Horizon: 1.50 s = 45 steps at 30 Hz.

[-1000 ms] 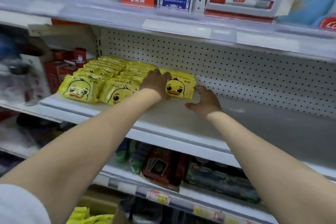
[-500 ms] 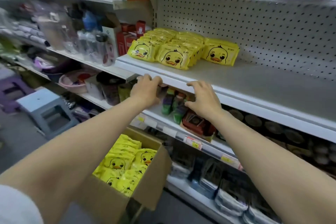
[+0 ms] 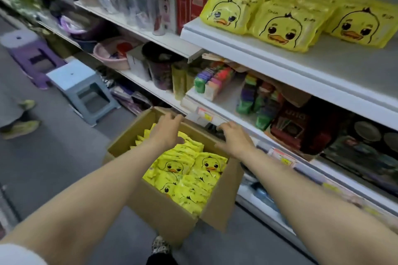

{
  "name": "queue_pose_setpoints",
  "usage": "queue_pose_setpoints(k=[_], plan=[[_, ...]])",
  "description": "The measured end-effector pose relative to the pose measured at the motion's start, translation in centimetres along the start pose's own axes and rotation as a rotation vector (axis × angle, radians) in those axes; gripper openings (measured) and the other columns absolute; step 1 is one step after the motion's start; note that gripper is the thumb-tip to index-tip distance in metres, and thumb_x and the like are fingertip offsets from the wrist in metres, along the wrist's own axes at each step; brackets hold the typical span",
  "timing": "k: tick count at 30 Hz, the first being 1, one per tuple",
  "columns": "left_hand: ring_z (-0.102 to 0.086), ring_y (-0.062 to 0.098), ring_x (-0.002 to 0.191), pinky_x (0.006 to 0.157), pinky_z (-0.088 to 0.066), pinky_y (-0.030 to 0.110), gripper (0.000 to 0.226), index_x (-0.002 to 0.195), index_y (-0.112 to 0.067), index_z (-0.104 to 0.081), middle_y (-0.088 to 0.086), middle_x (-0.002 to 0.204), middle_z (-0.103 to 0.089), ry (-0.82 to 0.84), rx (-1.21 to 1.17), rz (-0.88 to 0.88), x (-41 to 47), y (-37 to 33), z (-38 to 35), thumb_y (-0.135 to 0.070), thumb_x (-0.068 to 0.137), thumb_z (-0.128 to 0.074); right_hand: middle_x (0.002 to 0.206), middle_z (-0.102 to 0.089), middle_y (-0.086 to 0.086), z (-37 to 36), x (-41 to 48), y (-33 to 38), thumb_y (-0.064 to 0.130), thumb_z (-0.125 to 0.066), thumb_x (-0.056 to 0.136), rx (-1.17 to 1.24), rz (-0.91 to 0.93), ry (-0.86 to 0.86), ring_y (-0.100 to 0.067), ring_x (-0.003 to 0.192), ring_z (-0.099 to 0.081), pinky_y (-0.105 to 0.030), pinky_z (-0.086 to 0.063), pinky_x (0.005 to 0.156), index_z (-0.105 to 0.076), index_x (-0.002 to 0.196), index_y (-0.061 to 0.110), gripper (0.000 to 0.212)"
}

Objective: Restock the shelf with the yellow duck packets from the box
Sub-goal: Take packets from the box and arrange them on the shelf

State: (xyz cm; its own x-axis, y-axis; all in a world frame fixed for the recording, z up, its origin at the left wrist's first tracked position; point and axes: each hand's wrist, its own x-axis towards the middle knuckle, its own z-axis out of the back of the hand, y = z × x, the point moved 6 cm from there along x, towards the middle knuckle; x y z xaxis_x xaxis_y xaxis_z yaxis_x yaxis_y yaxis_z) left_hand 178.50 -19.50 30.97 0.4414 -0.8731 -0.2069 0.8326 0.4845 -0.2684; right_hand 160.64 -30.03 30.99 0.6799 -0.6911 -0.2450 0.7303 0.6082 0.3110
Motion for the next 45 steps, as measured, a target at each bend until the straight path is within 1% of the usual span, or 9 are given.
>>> queue_pose_setpoints(k=[5,7,14,19,25,30,33,40,45], plan=[[-0.043,0.031,0.12,0.09,-0.048,0.048,0.066,0.136,-0.023,-0.043,0.009,0.127,-0.044,0.186,0.001,-0.04,4.0,7.0,-6.1,-0.034,0.081,-0.077,0.136,-0.052,-0.003,-8.9,3.9,0.5,0.05,-0.073,0.079,0.004,-0.159,0.18,-0.027,0.129,-0.047,-0.046,-0.044,0.103,-0.053,0.131,0.026,0.06],[-0.044,0.031,0.119,0.089,-0.047,0.045,0.064,0.136,-0.022,-0.044,0.009,0.126,-0.046,0.247,-0.006,-0.062,5.4,8.9,-8.5,-0.034,0.082,-0.076,0.138,-0.053,-0.002,-11.4,4.7,-0.2,0.052,-0.071,0.081,-0.017,-0.23,0.231,-0.026,0.13,-0.048,-0.043,-0.04,0.105,-0.054,0.131,0.028,0.058],[-0.04,0.032,0.127,0.095,-0.044,0.045,0.06,0.136,-0.02,-0.047,0.011,0.128,-0.049,0.448,-0.027,-0.129,7.5,10.1,-16.8,-0.035,0.084,-0.074,0.143,-0.05,-0.006,-16.3,6.7,-2.8,0.048,-0.067,0.089,-0.003,-0.376,0.26,-0.025,0.132,-0.046,-0.038,-0.029,0.108,-0.048,0.14,0.023,0.06],[-0.041,0.031,0.126,0.094,-0.042,0.04,0.06,0.137,-0.019,-0.048,0.011,0.131,-0.049,0.453,0.019,-0.123,8.6,10.8,-20.7,-0.037,0.085,-0.072,0.149,-0.041,-0.011,-19.0,10.1,-3.8,0.037,-0.071,0.088,0.026,-0.31,0.321,-0.031,0.138,-0.036,-0.041,-0.035,0.111,-0.037,0.148,0.015,0.073],[-0.045,0.03,0.122,0.096,-0.043,0.041,0.063,0.136,-0.019,-0.048,0.009,0.132,-0.051,0.434,0.071,-0.098,9.6,12.4,-23.6,-0.04,0.082,-0.073,0.154,-0.036,-0.01,-23.6,12.3,-5.2,0.041,-0.07,0.088,-0.109,-0.232,0.386,-0.028,0.14,-0.034,-0.04,-0.036,0.111,-0.027,0.152,0.012,0.082],[-0.046,0.031,0.12,0.095,-0.043,0.042,0.063,0.133,-0.017,-0.05,0.01,0.128,-0.052,0.371,0.06,-0.06,10.5,12.5,-24.4,-0.04,0.08,-0.075,0.134,-0.049,-0.007,-25.0,13.3,-5.6,0.023,-0.069,0.088,-0.272,-0.228,0.31,-0.026,0.124,-0.044,-0.039,-0.039,0.097,-0.044,0.138,0.014,0.056],[-0.048,0.03,0.116,0.094,-0.043,0.04,0.061,0.132,-0.017,-0.051,0.01,0.124,-0.053,0.344,0.064,-0.048,10.7,12.7,-24.9,-0.04,0.081,-0.074,0.128,-0.051,-0.009,-25.5,13.5,-5.3,0.01,-0.058,0.09,-0.361,-0.174,0.288,-0.027,0.119,-0.045,-0.038,-0.038,0.092,-0.052,0.131,0.01,0.041],[-0.047,0.027,0.12,0.099,-0.035,0.039,0.066,0.135,-0.022,-0.042,0.005,0.129,-0.049,0.32,0.232,-0.028,10.0,12.5,-26.9,-0.05,0.082,-0.069,0.125,-0.056,-0.015,-26.8,13.5,-5.9,0.004,-0.046,0.092,-0.316,-0.155,0.244,-0.034,0.117,-0.049,-0.043,-0.037,0.092,-0.048,0.131,0.01,0.039],[-0.044,0.028,0.123,0.1,-0.034,0.041,0.047,0.131,-0.024,-0.047,0.005,0.128,-0.054,0.354,0.379,-0.053,10.3,12.3,-27.9,-0.035,0.089,-0.064,0.12,-0.063,-0.015,-26.4,14.2,-6.8,0.004,-0.047,0.093,-0.324,-0.264,0.296,-0.033,0.113,-0.059,-0.039,-0.046,0.085,-0.045,0.127,0.008,0.034]])
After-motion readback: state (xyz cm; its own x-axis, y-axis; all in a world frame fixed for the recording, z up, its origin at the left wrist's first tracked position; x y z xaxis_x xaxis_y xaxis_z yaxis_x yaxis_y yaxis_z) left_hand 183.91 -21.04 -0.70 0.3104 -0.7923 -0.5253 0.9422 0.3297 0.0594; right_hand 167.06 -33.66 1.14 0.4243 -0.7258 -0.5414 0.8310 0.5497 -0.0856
